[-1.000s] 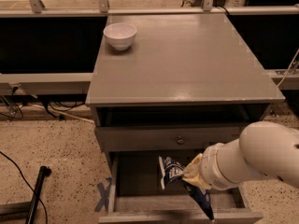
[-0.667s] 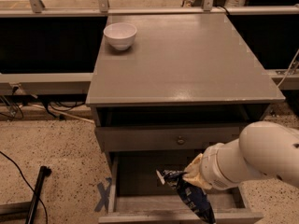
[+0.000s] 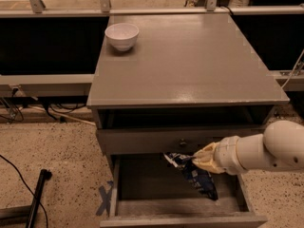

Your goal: Place blue chip bag into middle drawer

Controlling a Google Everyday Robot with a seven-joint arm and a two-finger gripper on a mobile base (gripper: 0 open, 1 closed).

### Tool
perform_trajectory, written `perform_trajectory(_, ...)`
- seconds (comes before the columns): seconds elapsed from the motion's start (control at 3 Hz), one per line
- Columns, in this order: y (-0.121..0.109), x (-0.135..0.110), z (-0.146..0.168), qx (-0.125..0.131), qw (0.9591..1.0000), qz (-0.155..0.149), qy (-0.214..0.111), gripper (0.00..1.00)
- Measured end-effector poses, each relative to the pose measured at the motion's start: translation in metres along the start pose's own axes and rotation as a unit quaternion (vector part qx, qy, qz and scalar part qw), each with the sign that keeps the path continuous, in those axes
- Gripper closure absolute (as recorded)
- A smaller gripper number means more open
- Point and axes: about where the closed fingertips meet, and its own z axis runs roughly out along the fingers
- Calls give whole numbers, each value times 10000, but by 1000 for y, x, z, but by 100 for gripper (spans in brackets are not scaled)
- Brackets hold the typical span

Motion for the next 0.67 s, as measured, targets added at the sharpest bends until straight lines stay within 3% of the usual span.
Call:
perform_trajectory(0.33,-34,21,29,-127,9981,-48,-595,100)
perform_trajectory(0.67,-35,52,60,-248,9934,-165,-1108,100)
